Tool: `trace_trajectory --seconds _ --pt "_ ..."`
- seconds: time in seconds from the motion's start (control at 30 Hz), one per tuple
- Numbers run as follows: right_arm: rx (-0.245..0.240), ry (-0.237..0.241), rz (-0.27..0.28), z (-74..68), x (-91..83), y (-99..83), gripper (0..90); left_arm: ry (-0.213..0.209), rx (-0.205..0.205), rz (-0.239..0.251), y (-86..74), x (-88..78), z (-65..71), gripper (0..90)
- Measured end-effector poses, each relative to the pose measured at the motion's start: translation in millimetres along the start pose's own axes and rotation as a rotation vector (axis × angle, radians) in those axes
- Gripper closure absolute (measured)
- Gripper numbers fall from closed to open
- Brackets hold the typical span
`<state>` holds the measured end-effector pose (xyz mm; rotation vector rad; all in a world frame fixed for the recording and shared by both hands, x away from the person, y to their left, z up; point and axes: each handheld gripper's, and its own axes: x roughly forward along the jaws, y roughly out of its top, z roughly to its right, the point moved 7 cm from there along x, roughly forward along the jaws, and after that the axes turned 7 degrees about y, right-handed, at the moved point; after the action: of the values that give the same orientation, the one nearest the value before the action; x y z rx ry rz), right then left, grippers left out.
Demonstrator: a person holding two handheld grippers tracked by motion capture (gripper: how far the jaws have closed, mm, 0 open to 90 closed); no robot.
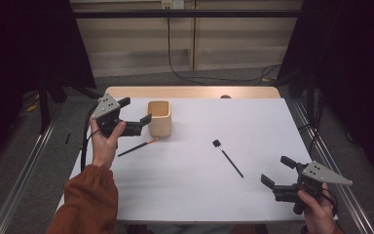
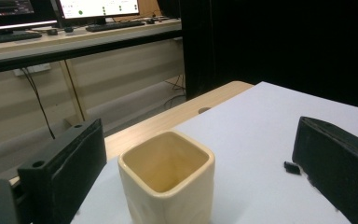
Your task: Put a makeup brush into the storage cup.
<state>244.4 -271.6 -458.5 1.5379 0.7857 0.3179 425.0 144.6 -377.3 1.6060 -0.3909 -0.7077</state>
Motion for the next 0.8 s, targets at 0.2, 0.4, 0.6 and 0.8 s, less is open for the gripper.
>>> trace_trajectory --seconds 0.2,0.4,0.6,0.8 --pt "-0.001 0.001 -0.001 -0.2 0.3 -0.1 0.0 0.020 0.012 -0.029 -0.1 11.6 -10.8 2.7" --pt "-0.007 -0.002 -0.002 0.1 -0.3 -0.3 0.0 0.028 -0.009 -0.029 5.4 17.9 -27.8 2.6" --pt "-0.008 -0.002 -0.001 0.0 -0.4 -0.2 0.0 0.029 -0.007 -0.051 4.2 23.0 -31.3 2.6" --pt "-0.001 -0.005 -0.003 0.7 0.3 -0.6 0.1 0.035 -0.004 -0.075 8.1 24.2 -30.6 2.6"
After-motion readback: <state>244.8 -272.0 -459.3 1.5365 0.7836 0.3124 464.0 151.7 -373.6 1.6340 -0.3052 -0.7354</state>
